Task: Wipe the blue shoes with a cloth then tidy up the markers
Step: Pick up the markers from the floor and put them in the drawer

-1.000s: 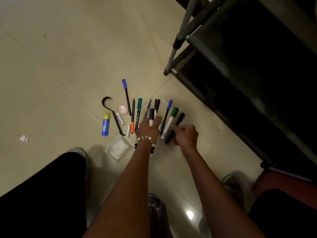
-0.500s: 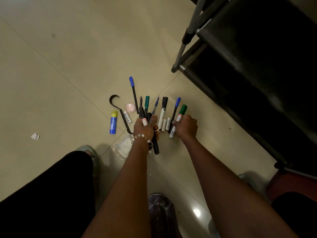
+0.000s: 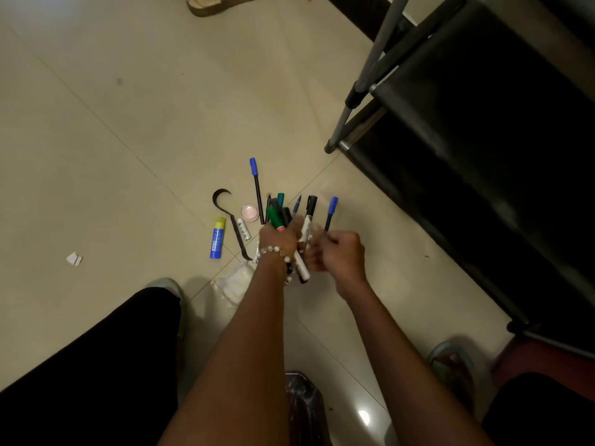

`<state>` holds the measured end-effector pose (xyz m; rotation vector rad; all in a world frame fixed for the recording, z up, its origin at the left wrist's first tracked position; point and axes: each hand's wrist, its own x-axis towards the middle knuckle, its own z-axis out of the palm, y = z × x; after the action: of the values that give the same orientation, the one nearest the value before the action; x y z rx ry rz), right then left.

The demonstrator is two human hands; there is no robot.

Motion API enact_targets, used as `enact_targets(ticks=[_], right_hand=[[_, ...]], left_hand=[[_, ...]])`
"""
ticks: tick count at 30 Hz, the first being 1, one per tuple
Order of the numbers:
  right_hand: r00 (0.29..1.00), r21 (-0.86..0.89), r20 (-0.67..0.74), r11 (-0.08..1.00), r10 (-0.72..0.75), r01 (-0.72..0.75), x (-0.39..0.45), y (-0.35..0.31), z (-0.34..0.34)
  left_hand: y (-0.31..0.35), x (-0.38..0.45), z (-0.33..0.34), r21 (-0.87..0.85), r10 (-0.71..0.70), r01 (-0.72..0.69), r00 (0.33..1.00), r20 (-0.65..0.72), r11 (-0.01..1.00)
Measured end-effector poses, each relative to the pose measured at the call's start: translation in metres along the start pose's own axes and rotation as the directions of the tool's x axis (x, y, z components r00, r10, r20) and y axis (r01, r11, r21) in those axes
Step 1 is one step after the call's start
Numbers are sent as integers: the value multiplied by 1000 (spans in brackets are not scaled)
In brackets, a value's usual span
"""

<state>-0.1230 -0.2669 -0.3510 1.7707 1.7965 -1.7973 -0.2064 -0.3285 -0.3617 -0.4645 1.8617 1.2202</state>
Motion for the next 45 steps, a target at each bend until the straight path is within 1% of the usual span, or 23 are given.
enact_targets(ticks=[1, 2, 3, 5, 7, 9, 10, 11, 12, 14, 16, 19, 22, 24, 25, 27, 28, 31, 34, 37, 40, 42, 45], right_hand=[[996, 5, -84, 1000, 11, -10, 12, -2, 6], [989, -51, -145, 999, -8, 0, 25, -4, 14], [984, -151, -171, 988, -39, 13, 39, -6, 22], [988, -393, -140, 919, -73, 12, 58, -11, 35], [993, -553, -79, 832, -87, 29, 73, -14, 43], [992, -655, -54, 754, -116, 53, 80, -15, 49], [992, -678, -50, 733, -115, 51, 82, -14, 51], [993, -672, -58, 740, -99, 35, 84, -13, 52], [995, -620, -80, 785, -58, -4, 86, -11, 51], [992, -386, -113, 917, 59, -98, 83, -9, 41], [989, -149, -66, 978, 135, -144, 66, -13, 23], [977, 120, 93, 972, 194, -204, 19, -29, -17], [950, 346, 213, 891, 230, -293, -32, -56, -75], [943, 393, 226, 863, 245, -318, -65, -75, -115], [945, 398, 209, 861, 251, -317, -84, -84, -136], [953, 431, 182, 851, 244, -300, -123, -102, -176], [952, 472, 190, 828, 240, -303, -144, -110, -196], [947, 597, 230, 736, 224, -319, -212, -129, -253], [974, 674, 192, 705, 124, -222, -280, -132, -314], [998, 707, 57, 706, 10, -48, -346, -110, -375], [993, 735, -108, 668, -50, 113, -404, -66, -431], [977, 745, -206, 640, -45, 187, -437, -25, -464], [954, 744, -299, 628, 6, 229, -471, 46, -501]], left_hand=[[1, 4, -4, -57, -3, 0, 998, -56, 998], [1, 10, -10, -113, -20, 8, 994, -104, 994], [1, 15, -16, -154, -43, 22, 990, -133, 988], [-5, 26, -27, -165, -68, 44, 988, -141, 985], [-9, 32, -32, -147, -59, 41, 991, -120, 988], [-10, 34, -31, -157, -57, 44, 995, -78, 987], [-10, 34, -30, -158, -52, 42, 997, -57, 986], [-10, 34, -29, -153, -41, 34, 998, -43, 988], [-11, 34, -28, -129, -29, 25, 999, -31, 991], [-10, 30, -27, -69, -13, 11, 1000, -16, 998], [-3, 16, -24, -44, -5, 5, 1000, 6, 999], [13, -20, -21, -17, -3, 4, 999, 38, 1000], [27, -74, -14, -56, -93, 97, 993, 69, 994], [41, -116, -8, -74, -147, 158, 980, 135, 985], [48, -139, -4, -73, -156, 171, 973, 173, 983], [66, -190, 7, -78, -142, 166, 957, 252, 983], [74, -216, 13, -91, -133, 166, 947, 291, 982], [97, -299, 38, -140, -61, 120, 927, 371, 983], [108, -380, 68, -235, 29, 85, 895, 446, 968], [102, -455, 98, -264, 98, 55, 842, 530, 963], [78, -528, 134, -242, 114, 57, 763, 636, 969], [51, -578, 160, -189, 82, 76, 705, 705, 979], [-4, -641, 194, -23, -31, 80, 613, 790, 997]])
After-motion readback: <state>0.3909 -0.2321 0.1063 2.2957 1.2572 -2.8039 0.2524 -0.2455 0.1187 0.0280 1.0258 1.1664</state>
